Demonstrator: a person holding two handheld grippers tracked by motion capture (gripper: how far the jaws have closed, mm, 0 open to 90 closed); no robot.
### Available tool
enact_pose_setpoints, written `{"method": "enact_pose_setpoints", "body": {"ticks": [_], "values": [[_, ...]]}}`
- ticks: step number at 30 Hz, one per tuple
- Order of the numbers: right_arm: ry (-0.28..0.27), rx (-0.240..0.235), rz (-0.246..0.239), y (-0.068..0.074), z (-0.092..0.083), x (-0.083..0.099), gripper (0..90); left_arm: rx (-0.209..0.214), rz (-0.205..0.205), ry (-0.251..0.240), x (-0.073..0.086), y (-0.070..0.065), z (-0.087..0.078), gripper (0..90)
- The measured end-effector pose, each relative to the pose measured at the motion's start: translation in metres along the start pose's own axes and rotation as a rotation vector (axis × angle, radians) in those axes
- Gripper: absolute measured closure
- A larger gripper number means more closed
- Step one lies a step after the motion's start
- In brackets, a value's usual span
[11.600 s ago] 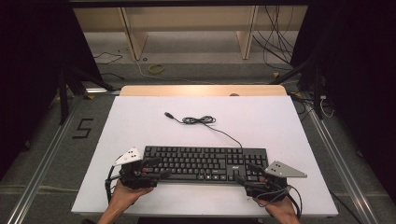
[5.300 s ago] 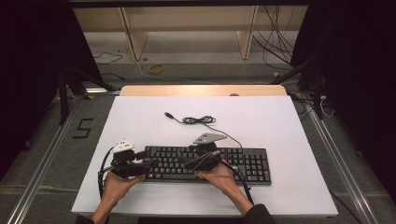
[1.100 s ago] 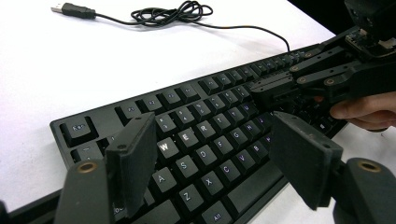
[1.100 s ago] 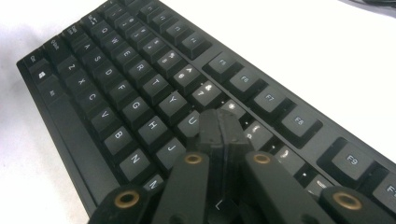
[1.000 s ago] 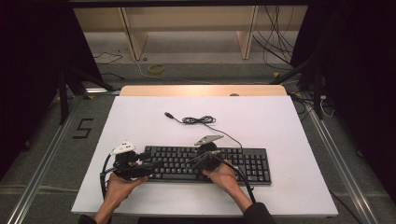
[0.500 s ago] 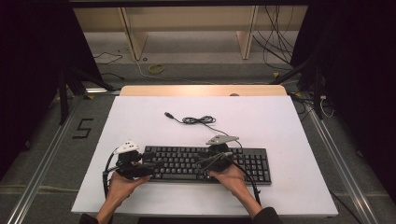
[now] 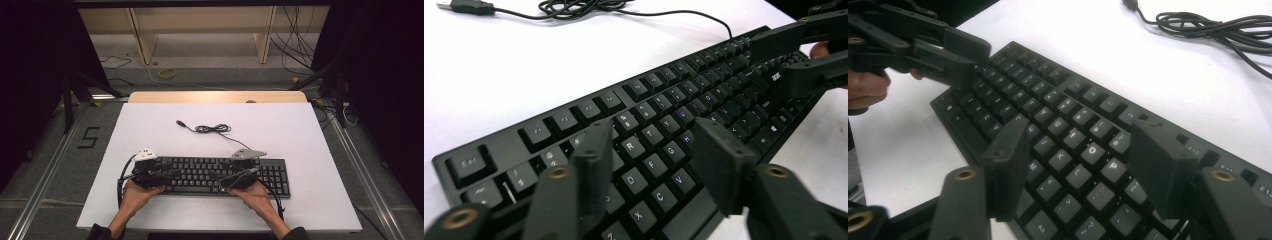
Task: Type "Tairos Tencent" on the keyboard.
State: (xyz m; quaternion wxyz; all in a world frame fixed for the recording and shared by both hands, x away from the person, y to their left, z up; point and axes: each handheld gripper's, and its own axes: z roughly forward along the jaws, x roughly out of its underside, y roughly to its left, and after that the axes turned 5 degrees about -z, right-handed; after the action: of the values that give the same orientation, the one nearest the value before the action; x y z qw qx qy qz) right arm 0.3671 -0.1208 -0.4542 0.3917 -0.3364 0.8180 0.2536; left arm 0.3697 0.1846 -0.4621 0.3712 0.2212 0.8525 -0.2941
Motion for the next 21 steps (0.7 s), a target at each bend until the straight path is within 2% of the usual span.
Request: {"method": "enact_pose_setpoints", "body": {"ticks": [5, 10, 13, 21], "values": [[-0.011, 0.004, -0.001, 0.001, -0.005, 0.004, 38.8, -0.007, 0.035, 0.027, -0.005, -0.003, 0.010, 72.4], [-0.018, 0.005, -0.013, 0.003, -0.009, 0.006, 38.2, -0.021, 0.069, 0.068, -0.008, -0.005, 0.019, 85.3], [-0.015, -0.001, -0.017, 0.005, -0.011, 0.006, 38.1, -0.028, 0.074, 0.091, -0.008, -0.004, 0.023, 89.2], [-0.017, -0.002, -0.020, 0.006, -0.015, 0.010, 36.6, -0.043, 0.083, 0.122, -0.011, -0.004, 0.031, 89.4]]}}
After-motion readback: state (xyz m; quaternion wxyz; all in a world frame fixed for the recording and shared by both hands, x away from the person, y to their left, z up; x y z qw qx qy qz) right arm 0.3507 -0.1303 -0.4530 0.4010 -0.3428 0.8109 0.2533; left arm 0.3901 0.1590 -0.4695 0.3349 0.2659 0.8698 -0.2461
